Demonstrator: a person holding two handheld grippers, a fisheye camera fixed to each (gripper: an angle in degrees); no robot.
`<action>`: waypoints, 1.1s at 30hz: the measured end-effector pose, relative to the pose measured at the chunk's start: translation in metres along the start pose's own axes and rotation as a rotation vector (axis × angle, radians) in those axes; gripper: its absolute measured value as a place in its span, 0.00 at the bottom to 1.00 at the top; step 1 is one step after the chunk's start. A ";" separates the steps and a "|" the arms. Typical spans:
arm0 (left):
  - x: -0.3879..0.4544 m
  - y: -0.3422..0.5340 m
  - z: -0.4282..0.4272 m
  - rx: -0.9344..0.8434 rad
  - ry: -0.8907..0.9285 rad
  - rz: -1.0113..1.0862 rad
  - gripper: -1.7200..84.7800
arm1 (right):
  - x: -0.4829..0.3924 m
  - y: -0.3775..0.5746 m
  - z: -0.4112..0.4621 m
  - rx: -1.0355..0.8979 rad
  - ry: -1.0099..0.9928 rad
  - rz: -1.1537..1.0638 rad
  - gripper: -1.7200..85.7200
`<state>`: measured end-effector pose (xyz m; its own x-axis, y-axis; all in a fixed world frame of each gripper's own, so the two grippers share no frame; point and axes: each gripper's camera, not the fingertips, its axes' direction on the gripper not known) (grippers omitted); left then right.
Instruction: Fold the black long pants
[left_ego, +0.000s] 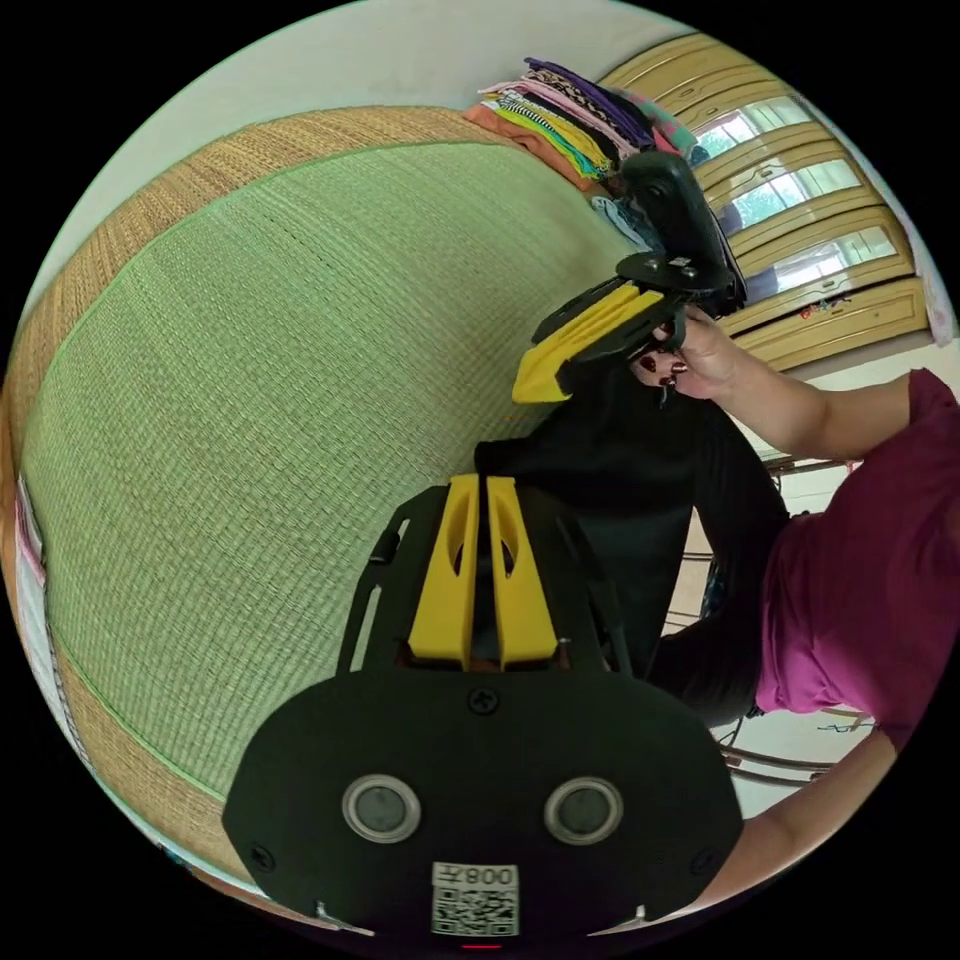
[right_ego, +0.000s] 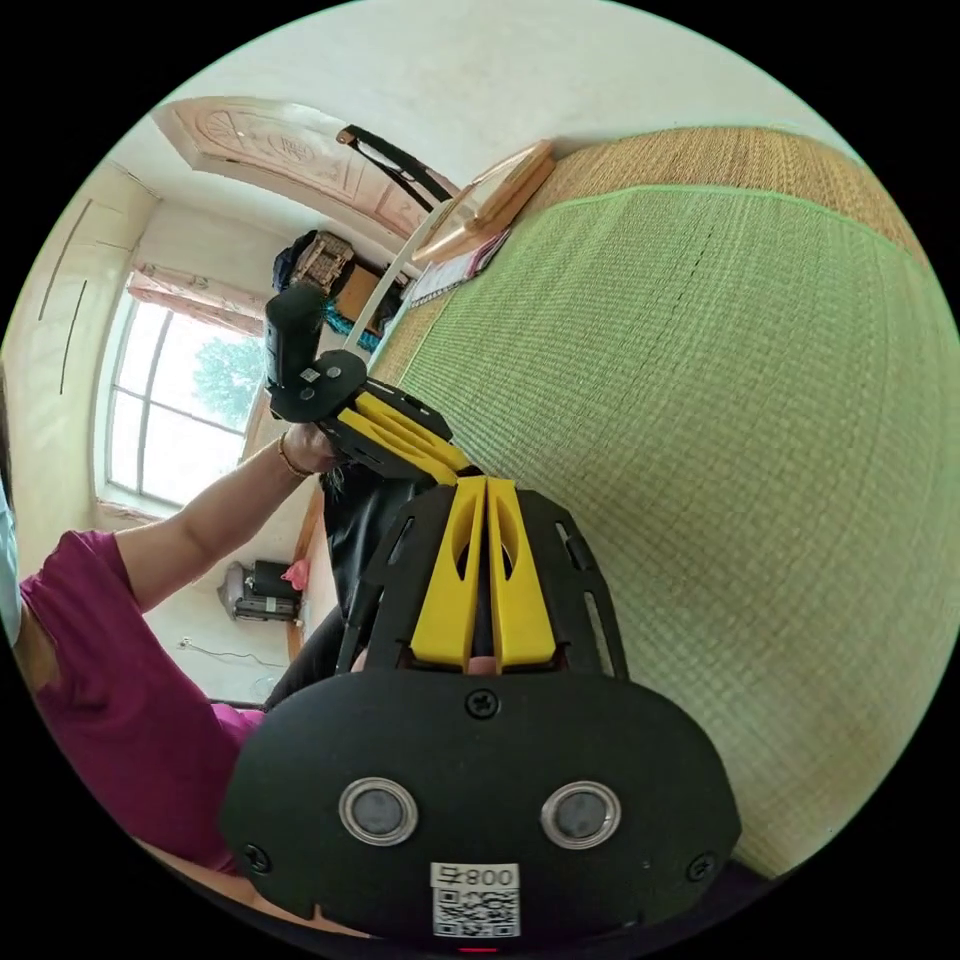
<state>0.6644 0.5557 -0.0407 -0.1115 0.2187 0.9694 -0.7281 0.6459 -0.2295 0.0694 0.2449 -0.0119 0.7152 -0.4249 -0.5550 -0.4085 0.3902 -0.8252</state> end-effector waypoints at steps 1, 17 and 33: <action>-0.002 0.006 -0.003 0.013 0.008 -0.007 0.04 | -0.008 0.011 -0.010 0.021 0.023 -0.011 0.02; 0.016 0.231 -0.102 0.384 -0.144 -0.395 0.02 | -0.081 0.077 -0.005 -0.026 0.327 0.027 0.02; 0.103 0.580 -0.140 0.447 -0.441 -1.009 0.02 | -0.182 -0.003 0.065 -0.106 0.608 -0.253 0.02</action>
<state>0.3255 1.0549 -0.0861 0.4879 -0.5699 0.6612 -0.7824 0.0503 0.6207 -0.0225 0.3746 0.0990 0.3622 -0.8897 -0.2778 -0.3459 0.1485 -0.9264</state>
